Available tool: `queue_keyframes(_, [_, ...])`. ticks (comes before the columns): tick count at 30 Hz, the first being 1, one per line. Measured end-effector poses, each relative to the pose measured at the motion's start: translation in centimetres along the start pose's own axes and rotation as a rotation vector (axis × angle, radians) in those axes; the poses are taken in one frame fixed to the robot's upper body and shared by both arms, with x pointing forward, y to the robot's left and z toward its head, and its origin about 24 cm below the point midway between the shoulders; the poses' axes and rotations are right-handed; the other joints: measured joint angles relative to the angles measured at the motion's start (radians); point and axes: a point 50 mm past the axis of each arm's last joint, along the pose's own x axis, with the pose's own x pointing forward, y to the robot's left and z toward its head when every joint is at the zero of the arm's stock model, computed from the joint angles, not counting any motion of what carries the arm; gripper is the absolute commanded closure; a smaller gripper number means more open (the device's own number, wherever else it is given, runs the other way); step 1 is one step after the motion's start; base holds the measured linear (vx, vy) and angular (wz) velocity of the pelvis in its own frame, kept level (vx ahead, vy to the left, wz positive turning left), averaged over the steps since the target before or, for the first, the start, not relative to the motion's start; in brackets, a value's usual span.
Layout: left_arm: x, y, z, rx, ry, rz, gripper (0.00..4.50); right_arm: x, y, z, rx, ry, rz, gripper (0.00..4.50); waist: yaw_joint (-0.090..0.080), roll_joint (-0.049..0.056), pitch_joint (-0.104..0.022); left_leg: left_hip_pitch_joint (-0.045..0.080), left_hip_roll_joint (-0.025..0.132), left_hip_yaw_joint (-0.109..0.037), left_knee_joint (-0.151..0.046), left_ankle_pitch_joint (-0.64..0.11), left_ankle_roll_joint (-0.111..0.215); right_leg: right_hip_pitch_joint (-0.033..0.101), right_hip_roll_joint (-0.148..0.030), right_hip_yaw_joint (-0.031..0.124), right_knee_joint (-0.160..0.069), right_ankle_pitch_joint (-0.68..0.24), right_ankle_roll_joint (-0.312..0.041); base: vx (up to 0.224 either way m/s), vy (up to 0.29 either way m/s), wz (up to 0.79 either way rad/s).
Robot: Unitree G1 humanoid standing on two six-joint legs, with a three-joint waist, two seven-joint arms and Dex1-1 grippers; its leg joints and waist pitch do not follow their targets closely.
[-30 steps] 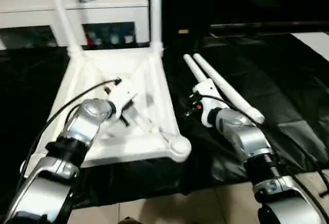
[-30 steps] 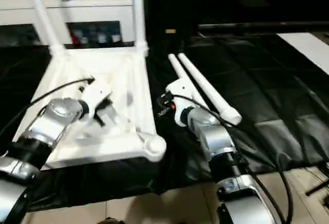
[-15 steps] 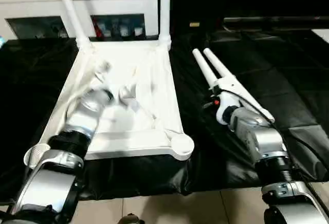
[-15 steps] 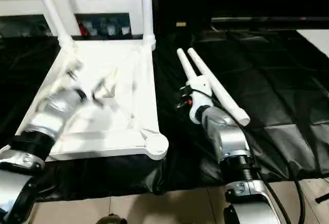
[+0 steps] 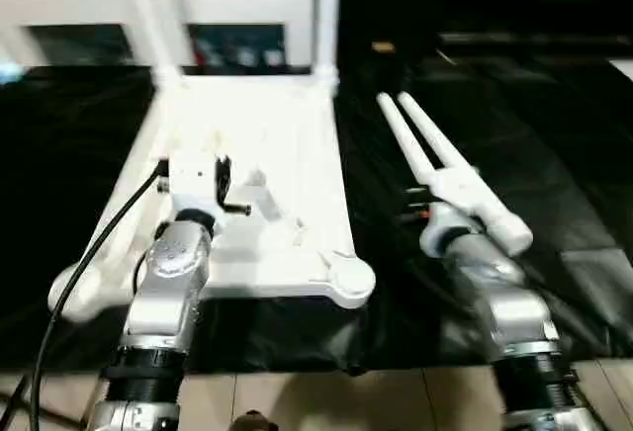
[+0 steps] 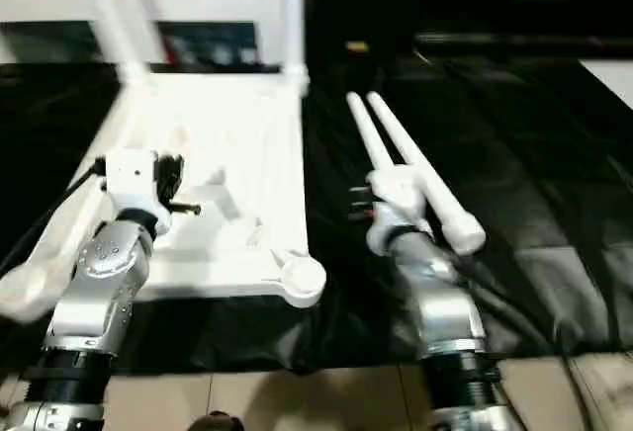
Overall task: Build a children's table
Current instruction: Rotate table base
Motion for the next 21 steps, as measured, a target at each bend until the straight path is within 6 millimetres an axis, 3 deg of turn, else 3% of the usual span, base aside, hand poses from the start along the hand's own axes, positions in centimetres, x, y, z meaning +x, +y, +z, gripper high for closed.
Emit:
queue_keyframes(1, [-0.1, -0.1, 0.0, -0.001, 0.004, 0.003, 3.85, 0.0, 0.1, 0.1, 0.028, -0.001, 0.005, 3.67, 0.007, -0.005, 0.0, 0.008, 0.011, 0.015, -0.009, 0.001, -0.001, 0.002, 0.009, 0.004, -0.001, -0.001, 0.001, -0.015, -0.279, 0.5])
queue_keyframes(2, [-0.1, -0.2, 0.1, -0.007, 0.008, 0.009, 3.85, 0.0, 0.1, 0.1, 0.061, 0.002, 0.005, 3.67, 0.019, -0.015, 0.0, 0.003, 0.023, 0.053, 0.031, -0.032, 0.05, 0.001, 0.014, 0.001, -0.005, 0.004, 0.013, -0.03, -0.289, 0.12])
queue_keyframes(3, [-0.2, -0.4, 0.2, -0.012, 0.009, 0.002, 3.85, -0.1, 0.0, -0.1, 0.072, 0.011, -0.003, 3.67, 0.034, -0.028, 0.004, -0.014, 0.031, 0.11, 0.148, -0.059, 0.094, 0.002, 0.014, 0.006, -0.005, 0.005, 0.03, -0.03, -0.289, 0.12])
queue_keyframes(4, [-0.3, -0.7, 0.1, -0.017, 0.01, -0.011, 3.85, -0.3, -0.2, -0.5, 0.078, 0.029, -0.013, 3.67, 0.044, -0.043, 0.003, -0.011, 0.011, 0.147, 0.209, -0.072, 0.116, 0.004, 0.014, 0.013, -0.01, 0.008, 0.033, -0.03, -0.256, -0.02])
queue_keyframes(5, [-0.4, -0.9, 0.1, -0.021, 0.006, -0.022, 3.85, -0.5, -0.3, -0.7, 0.08, 0.036, -0.02, 3.67, 0.048, -0.053, -0.001, 0.01, -0.021, 0.169, 0.201, -0.08, 0.128, 0.002, 0.017, 0.016, -0.019, 0.013, 0.041, -0.009, -0.126, 0.01])
queue_keyframes(6, [-0.4, -1.0, 0.3, -0.024, -0.002, -0.028, 3.85, -0.7, -0.3, -0.8, 0.082, 0.033, -0.017, 3.67, 0.048, -0.055, -0.002, 0.037, -0.047, 0.182, 0.152, -0.09, 0.145, -0.002, 0.033, 0.022, -0.033, 0.021, 0.054, -0.024, -0.234, 0.15])
queue_keyframes(7, [-0.5, -1.0, 0.5, -0.023, -0.011, -0.027, 3.85, -0.8, -0.4, -0.8, 0.082, 0.03, -0.016, 3.67, 0.047, -0.047, -0.004, 0.056, -0.064, 0.186, 0.101, -0.112, 0.163, -0.005, 0.054, 0.021, -0.05, 0.036, 0.079, -0.028, -0.178, 0.24])
queue_keyframes(8, [-0.6, -0.6, 0.4, -0.024, -0.004, -0.017, 3.85, -0.9, -0.2, -1.1, 0.073, 0.04, 0.001, 3.67, 0.055, -0.034, -0.008, 0.065, -0.047, 0.169, 0.054, -0.116, 0.134, -0.002, 0.084, 0.011, -0.094, 0.062, 0.124, -0.028, -0.178, 0.24])
queue_keyframes(9, [-0.7, -0.4, 0.2, -0.024, 0.005, -0.011, 3.85, -0.9, 0.1, -1.1, 0.059, 0.04, 0.014, 3.67, 0.052, -0.026, -0.011, 0.064, -0.027, 0.168, 0.051, -0.108, 0.121, -0.002, 0.084, -0.004, -0.099, 0.065, 0.149, -0.013, -0.151, 0.08])
queue_keyframes(10, [-0.8, 0.0, 0.0, -0.02, 0.015, -0.001, 3.85, -0.8, 0.7, -1.0, 0.032, 0.032, 0.043, 3.67, 0.041, -0.024, -0.011, 0.063, -0.008, 0.173, 0.055, -0.104, 0.105, -0.021, 0.067, 0.027, -0.051, 0.053, 0.169, -0.008, -0.168, 0.13])
queue_keyframes(11, [-0.8, 0.1, 0.1, -0.023, 0.017, 0.001, 3.85, -0.7, 1.5, -0.8, 0.011, 0.024, 0.079, 3.67, 0.036, -0.033, -0.012, 0.056, -0.007, 0.191, 0.073, -0.104, 0.092, -0.033, 0.011, 0.071, -0.026, 0.041, 0.102, -0.035, -0.143, 0.24])
queue_keyframes(12, [-0.8, 0.0, 0.2, -0.027, 0.013, -0.001, 3.85, -0.7, 1.8, -0.7, 0.005, 0.018, 0.096, 3.67, 0.042, -0.034, -0.011, 0.046, -0.006, 0.195, 0.079, -0.104, 0.091, -0.041, -0.013, 0.069, -0.013, 0.047, 0.097, -0.035, -0.063, 0.26])
queue_keyframes(13, [-0.8, -0.3, 0.1, -0.031, 0.015, -0.014, 3.85, -0.8, 1.9, -0.9, 0.004, 0.026, 0.102, 3.67, 0.047, -0.027, -0.008, 0.045, -0.011, 0.171, 0.078, -0.103, 0.091, -0.032, -0.027, 0.036, -0.019, 0.04, 0.093, -0.071, -0.022, 0.36])
queue_keyframes(14, [-0.8, -0.7, 0.2, -0.038, 0.012, -0.028, 3.85, -0.9, 1.9, -1.1, 0.004, 0.033, 0.103, 3.67, 0.049, -0.025, -0.006, 0.049, -0.008, 0.163, 0.075, -0.103, 0.09, -0.021, -0.037, 0.01, -0.027, 0.042, 0.093, -0.09, -0.078, 0.45])
queue_keyframes(15, [-0.9, -0.9, 0.2, -0.036, 0.009, -0.043, 3.85, -0.9, 2.0, -1.1, -0.001, 0.034, 0.111, 3.67, 0.046, -0.023, -0.002, 0.05, 0.0, 0.157, 0.075, -0.104, 0.083, -0.007, -0.055, -0.034, -0.035, 0.039, 0.088, -0.09, -0.078, 0.45])
queue_keyframes(16, [-0.9, -1.0, 0.2, -0.036, 0.011, -0.045, 3.85, -0.9, 2.0, -1.1, -0.003, 0.034, 0.114, 3.67, 0.039, -0.02, 0.001, 0.055, 0.01, 0.156, 0.077, -0.104, 0.082, 0.008, -0.065, -0.067, -0.045, 0.038, 0.087, -0.089, -0.033, 0.39])
queue_keyframes(17, [-0.9, -0.9, 0.1, -0.036, 0.016, -0.042, 3.85, -0.9, 2.1, -1.1, -0.001, 0.033, 0.117, 3.67, 0.022, -0.002, 0.007, 0.062, 0.025, 0.15, 0.079, -0.107, 0.077, 0.038, -0.075, -0.119, -0.072, 0.038, 0.087, -0.113, 0.017, 0.33])
queue_keyframes(18, [-1.1, -0.6, -0.1, -0.036, 0.026, -0.034, 3.85, -0.8, 2.3, -1.0, 0.001, 0.03, 0.123, 3.67, 0.014, 0.003, 0.015, 0.079, 0.051, 0.158, 0.075, -0.123, 0.041, 0.059, -0.065, -0.14, -0.098, 0.038, 0.087, -0.113, 0.017, 0.33])
queue_keyframes(19, [-1.2, -0.3, -0.4, -0.031, 0.036, -0.024, 3.85, -0.6, 2.8, -0.7, 0.007, 0.017, 0.142, 3.67, 0.009, 0.02, 0.02, 0.079, 0.069, 0.16, 0.067, -0.125, 0.033, 0.089, -0.057, -0.14, -0.08, 0.007, 0.101, -0.066, 0.048, 0.12])
queue_keyframes(20, [-1.0, 0.0, 0.1, -0.024, 0.025, -0.02, 3.85, -0.6, 3.2, -0.6, 0.01, 0.005, 0.156, 3.67, 0.016, 0.009, 0.019, 0.083, 0.069, 0.181, 0.066, -0.124, 0.033, 0.085, -0.054, -0.082, 0.004, -0.035, 0.097, 0.0, 0.0, 0.0])
queue_keyframes(21, [-0.9, 0.0, 0.4, -0.022, 0.011, -0.02, 3.85, -0.5, 3.3, -0.6, 0.008, 0.004, 0.159, 3.67, 0.023, -0.013, 0.01, 0.088, 0.068, 0.206, 0.066, -0.124, 0.033, 0.099, -0.057, -0.026, 0.045, -0.053, 0.096, 0.0, 0.0, 0.0])
